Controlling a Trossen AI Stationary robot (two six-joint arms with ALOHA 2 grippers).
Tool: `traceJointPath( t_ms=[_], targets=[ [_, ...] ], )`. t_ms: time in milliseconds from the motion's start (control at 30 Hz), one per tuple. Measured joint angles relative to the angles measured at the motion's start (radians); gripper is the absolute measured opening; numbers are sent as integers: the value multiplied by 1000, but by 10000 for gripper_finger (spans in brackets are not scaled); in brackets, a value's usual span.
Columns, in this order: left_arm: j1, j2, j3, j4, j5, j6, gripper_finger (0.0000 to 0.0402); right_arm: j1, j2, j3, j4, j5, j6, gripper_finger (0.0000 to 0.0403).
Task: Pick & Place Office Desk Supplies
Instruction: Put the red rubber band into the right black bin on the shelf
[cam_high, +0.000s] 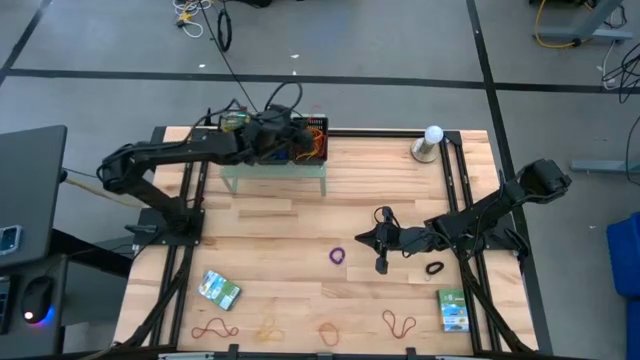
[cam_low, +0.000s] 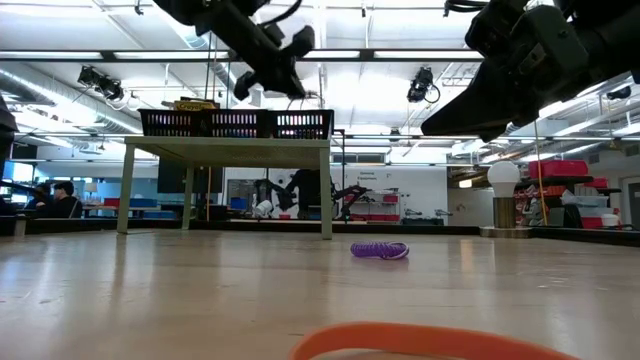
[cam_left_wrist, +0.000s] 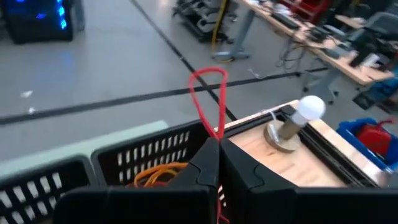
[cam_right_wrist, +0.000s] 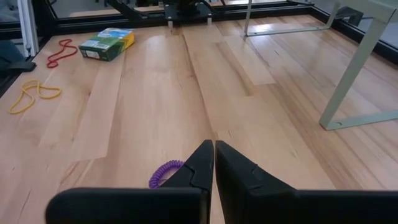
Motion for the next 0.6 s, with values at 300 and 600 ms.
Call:
traceJointPath(
  t_ms=[300, 600],
  targets=[
    [13, 31, 0, -2, 6, -110, 31, 0, 0, 0, 2, 0, -1, 25],
    [6, 29, 0, -7, 34, -67, 97, 0, 0, 0, 7, 0, -1, 25]
  ],
)
